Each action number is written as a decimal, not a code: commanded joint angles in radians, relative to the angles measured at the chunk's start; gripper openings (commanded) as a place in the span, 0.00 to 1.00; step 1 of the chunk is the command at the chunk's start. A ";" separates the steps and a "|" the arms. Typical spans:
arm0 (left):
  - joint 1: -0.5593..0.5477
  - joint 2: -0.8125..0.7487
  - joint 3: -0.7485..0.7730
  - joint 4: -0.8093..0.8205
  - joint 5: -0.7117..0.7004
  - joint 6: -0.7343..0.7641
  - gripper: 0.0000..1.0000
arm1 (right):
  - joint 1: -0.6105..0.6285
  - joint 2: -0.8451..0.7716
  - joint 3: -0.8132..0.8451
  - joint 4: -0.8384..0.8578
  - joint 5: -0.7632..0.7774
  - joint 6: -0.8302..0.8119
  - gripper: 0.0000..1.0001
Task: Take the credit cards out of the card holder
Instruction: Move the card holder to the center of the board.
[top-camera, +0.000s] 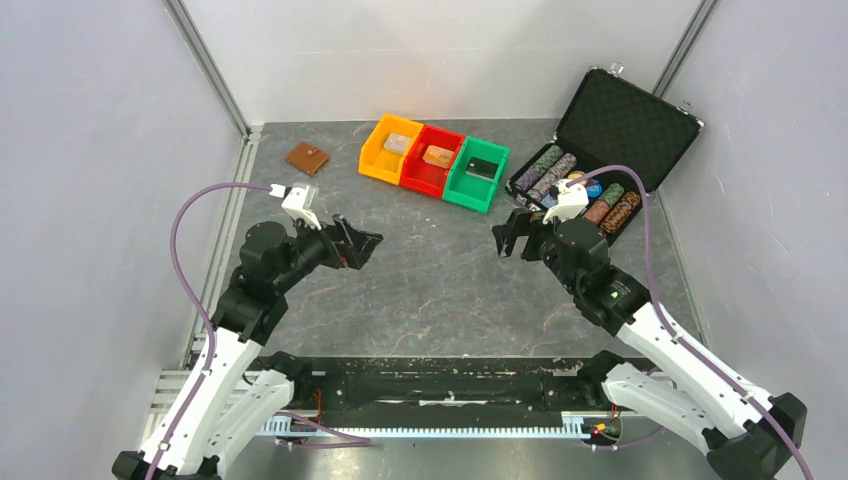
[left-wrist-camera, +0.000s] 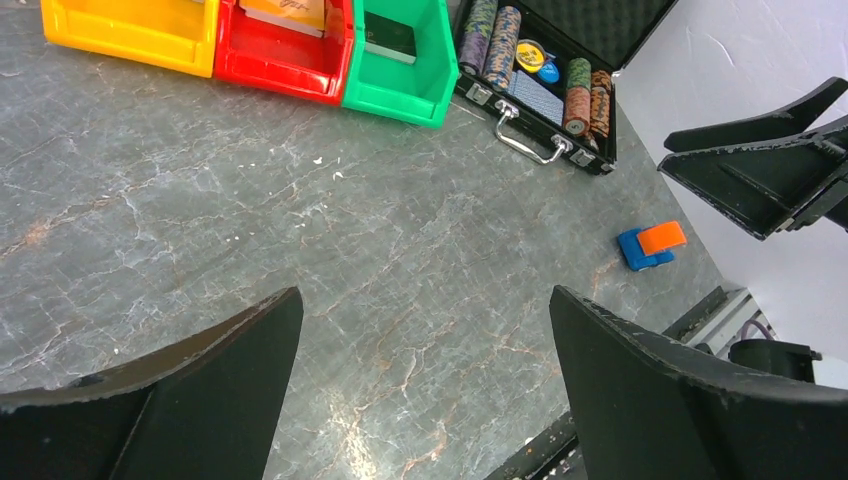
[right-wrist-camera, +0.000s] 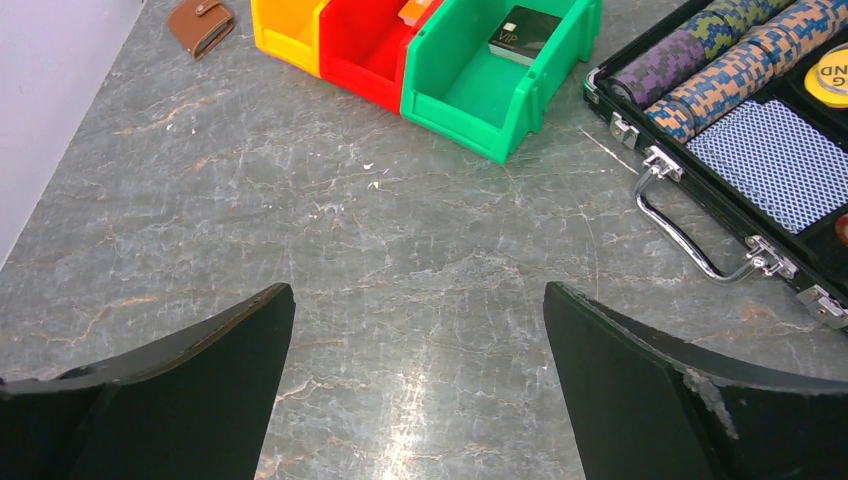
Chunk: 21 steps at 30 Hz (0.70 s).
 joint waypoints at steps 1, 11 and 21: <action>0.006 0.005 0.002 0.002 -0.025 -0.034 1.00 | 0.000 -0.009 0.018 0.041 -0.017 0.013 0.98; 0.008 0.084 0.007 -0.055 -0.228 -0.140 1.00 | 0.000 -0.048 -0.040 0.062 -0.040 -0.006 0.98; 0.196 0.353 0.115 -0.024 -0.286 -0.260 0.99 | 0.000 -0.138 -0.111 0.115 -0.082 -0.093 0.98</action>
